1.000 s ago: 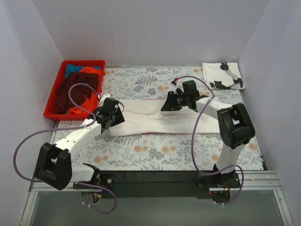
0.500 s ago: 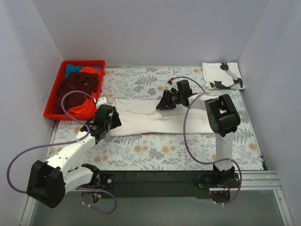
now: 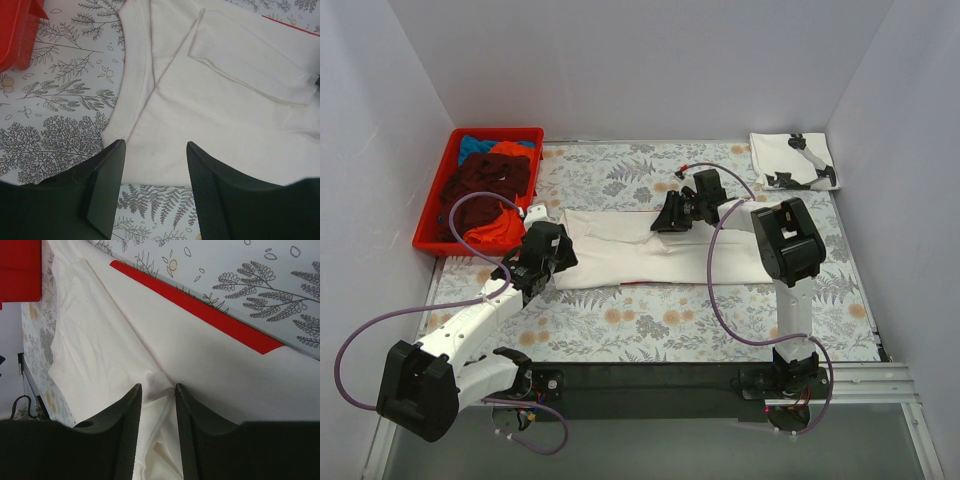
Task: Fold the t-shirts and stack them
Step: Fold the tshirt
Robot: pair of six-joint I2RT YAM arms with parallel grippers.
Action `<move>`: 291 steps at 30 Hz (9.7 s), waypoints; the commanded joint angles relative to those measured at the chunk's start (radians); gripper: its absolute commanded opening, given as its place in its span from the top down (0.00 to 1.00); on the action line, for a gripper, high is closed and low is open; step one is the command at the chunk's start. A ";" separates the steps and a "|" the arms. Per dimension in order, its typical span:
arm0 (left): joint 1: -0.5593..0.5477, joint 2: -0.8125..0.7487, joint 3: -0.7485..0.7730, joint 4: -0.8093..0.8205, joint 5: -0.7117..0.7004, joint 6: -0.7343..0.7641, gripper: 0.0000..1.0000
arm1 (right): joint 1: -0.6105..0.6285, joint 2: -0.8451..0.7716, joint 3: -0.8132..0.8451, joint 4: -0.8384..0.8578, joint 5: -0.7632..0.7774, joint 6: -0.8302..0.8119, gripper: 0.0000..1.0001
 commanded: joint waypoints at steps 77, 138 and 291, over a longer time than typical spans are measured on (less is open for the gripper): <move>0.099 1.008 0.815 -0.244 -0.168 0.033 0.55 | 0.067 -0.613 -0.663 -0.645 0.340 -0.210 0.49; -0.094 1.420 1.376 -0.071 0.046 0.212 0.50 | 0.614 -0.140 -0.109 -0.524 0.282 -0.288 0.64; -0.162 0.545 0.563 -0.324 -0.059 -0.194 1.00 | 0.013 -0.400 0.032 -0.722 0.309 -0.316 0.99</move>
